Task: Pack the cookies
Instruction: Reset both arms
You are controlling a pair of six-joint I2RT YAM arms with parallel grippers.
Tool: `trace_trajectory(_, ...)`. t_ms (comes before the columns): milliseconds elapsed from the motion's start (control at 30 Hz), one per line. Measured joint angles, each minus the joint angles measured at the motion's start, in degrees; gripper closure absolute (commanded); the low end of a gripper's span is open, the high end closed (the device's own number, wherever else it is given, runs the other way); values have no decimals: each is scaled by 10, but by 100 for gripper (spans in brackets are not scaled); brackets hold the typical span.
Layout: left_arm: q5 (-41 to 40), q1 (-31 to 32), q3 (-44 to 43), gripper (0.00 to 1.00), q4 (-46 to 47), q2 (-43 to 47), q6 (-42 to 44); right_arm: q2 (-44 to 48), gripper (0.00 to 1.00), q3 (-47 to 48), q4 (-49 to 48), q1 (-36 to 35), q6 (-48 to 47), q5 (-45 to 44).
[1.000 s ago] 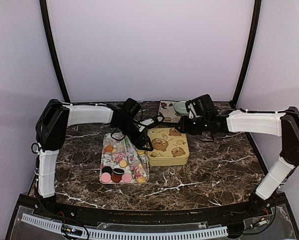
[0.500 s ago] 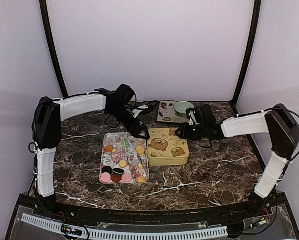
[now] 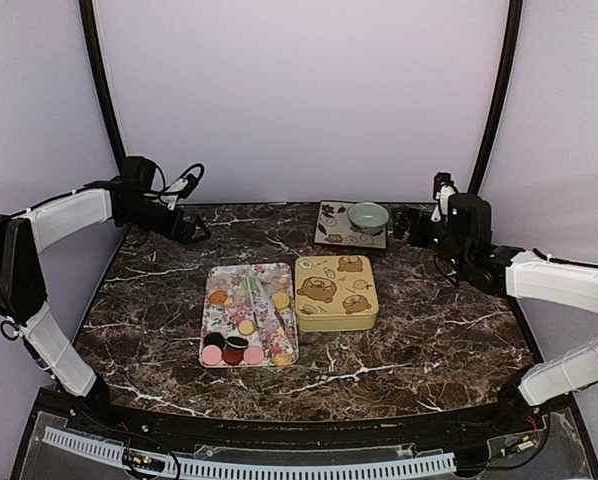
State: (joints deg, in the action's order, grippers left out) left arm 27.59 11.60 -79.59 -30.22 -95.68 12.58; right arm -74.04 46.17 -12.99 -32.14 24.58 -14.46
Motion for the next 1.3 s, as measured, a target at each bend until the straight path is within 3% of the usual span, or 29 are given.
trace_trajectory(200, -58, -55, 203, 1, 192, 45, -20, 18, 1, -169, -134, 17, -99, -221)
trace_trajectory(367, -75, -99, 344, 1, 347, 59, -60, 21, 1, -232, -192, 74, -129, -280)
trace_trajectory(567, -139, -108, 430, 1, 532, 51, -81, 23, 1, -254, -291, 151, -166, -283)
trace_trajectory(967, -230, -127, 527, 1, 721, 75, -73, -91, 1, -340, -515, 258, -207, -223)
trace_trajectory(1167, -245, -126, 549, 1, 815, 73, -74, -104, 1, -341, -565, 267, -209, -172)
trace_trajectory(1300, -230, -126, 682, 1, 1002, 60, -70, -115, 1, -350, -604, 270, -213, -135)
